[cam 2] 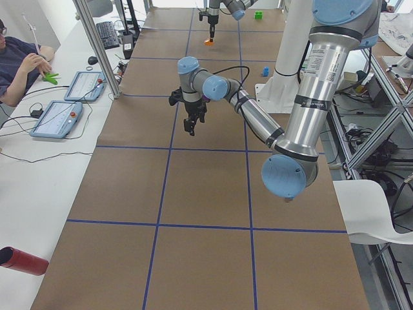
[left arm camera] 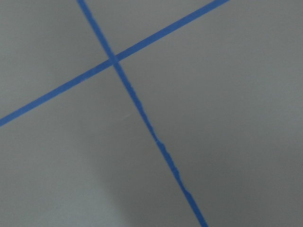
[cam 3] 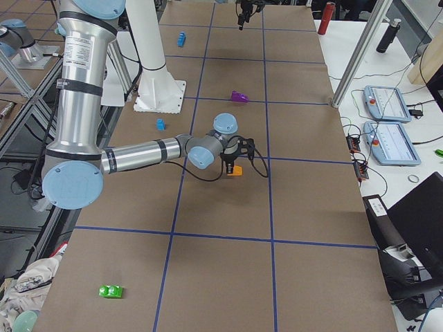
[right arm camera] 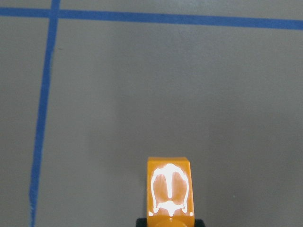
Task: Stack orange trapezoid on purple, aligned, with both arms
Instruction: 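Carry the orange block with the right gripper over the purple block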
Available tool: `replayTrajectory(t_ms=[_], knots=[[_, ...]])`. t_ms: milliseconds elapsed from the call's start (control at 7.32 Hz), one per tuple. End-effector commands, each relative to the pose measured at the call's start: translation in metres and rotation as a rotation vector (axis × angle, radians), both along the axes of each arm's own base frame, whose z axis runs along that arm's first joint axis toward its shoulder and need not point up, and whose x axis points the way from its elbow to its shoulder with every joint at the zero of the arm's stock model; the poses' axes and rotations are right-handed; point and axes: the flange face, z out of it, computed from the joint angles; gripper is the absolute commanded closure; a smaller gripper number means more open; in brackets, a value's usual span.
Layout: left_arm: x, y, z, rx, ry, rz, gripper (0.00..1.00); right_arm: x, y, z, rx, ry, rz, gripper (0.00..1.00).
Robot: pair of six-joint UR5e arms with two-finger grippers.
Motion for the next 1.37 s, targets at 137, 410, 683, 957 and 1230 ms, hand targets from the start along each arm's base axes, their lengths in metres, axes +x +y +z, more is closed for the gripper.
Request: replayTrajectory(t_ms=[137, 410, 683, 957, 1230], knots=[[-0.140, -0.002, 0.071, 0.003, 0.015, -0.038, 0.00, -0.052, -0.033, -0.096, -0.098, -0.009, 0.033, 1.00], [-0.195, 0.022, 0.108, -0.039, 0.029, -0.117, 0.00, -0.114, -0.044, -0.185, -0.177, -0.046, 0.068, 1.00], [-0.210, 0.030, 0.123, -0.024, 0.032, -0.098, 0.00, -0.197, -0.024, -0.286, -0.258, -0.021, 0.091, 1.00], [-0.238, 0.049, 0.156, -0.032, 0.024, -0.081, 0.00, -0.275, -0.027, -0.348, -0.314, -0.009, 0.139, 1.00], [-0.240, 0.062, 0.168, -0.065, 0.046, -0.083, 0.00, -0.335, -0.030, -0.383, -0.337, 0.021, 0.194, 1.00]])
